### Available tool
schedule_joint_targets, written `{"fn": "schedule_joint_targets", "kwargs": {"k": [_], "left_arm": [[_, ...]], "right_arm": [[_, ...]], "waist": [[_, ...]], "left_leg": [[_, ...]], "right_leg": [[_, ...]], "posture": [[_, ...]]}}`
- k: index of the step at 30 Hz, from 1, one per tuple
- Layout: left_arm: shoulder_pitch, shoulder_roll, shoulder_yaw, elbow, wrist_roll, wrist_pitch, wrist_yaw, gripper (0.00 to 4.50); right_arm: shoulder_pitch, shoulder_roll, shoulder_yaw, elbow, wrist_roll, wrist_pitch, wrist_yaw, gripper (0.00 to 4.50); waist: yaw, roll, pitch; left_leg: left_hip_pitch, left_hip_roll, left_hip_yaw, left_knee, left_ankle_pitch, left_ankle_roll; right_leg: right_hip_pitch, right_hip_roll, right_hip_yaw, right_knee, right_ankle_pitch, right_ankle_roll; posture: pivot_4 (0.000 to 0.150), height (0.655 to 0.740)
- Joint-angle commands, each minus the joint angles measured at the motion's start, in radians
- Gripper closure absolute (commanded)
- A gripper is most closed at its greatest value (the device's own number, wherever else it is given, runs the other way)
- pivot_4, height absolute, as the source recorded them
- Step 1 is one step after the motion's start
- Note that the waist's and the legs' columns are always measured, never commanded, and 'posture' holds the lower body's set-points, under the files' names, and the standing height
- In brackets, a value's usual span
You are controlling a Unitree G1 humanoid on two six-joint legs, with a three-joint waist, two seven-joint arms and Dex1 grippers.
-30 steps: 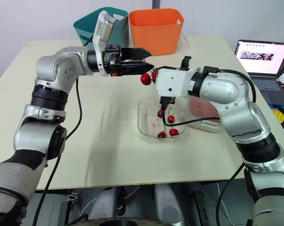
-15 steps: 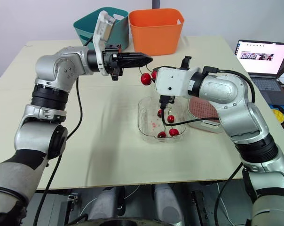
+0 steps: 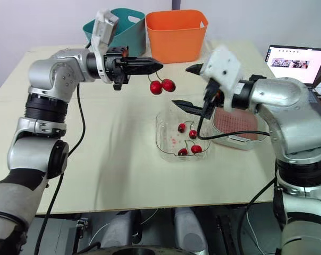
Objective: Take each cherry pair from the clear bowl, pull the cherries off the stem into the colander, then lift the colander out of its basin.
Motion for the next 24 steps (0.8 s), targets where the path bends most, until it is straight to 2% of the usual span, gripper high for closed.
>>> {"fn": "schedule_joint_targets", "kwargs": {"k": [1,6,24], "left_arm": [[-0.010,0.016,0.012,-0.056,-0.008,-0.017,-0.040,4.50],[0.003,0.019,0.007,-0.095,-0.006,-0.007,-0.049,4.50],[0.020,0.010,0.006,-0.148,-0.004,0.009,-0.032,4.50]], "right_arm": [[-0.088,0.038,-0.078,0.029,0.176,0.223,-0.054,0.03],[-0.143,0.069,-0.056,0.065,0.261,0.351,-0.109,0.03],[-0.146,0.105,-0.027,0.109,0.318,0.337,-0.192,0.03]], "waist": [[-0.001,0.000,0.000],[0.000,0.000,0.000],[0.000,0.000,0.000]], "left_leg": [[0.000,0.000,0.000,0.000,0.000,0.000],[0.000,0.000,0.000,0.000,0.000,0.000],[0.000,0.000,0.000,0.000,0.000,0.000]], "right_leg": [[0.000,0.000,0.000,0.000,0.000,0.000],[0.000,0.000,0.000,0.000,0.000,0.000],[0.000,0.000,0.000,0.000,0.000,0.000]], "posture": [[0.150,0.7400],[0.150,0.7400],[0.150,0.7400]]}}
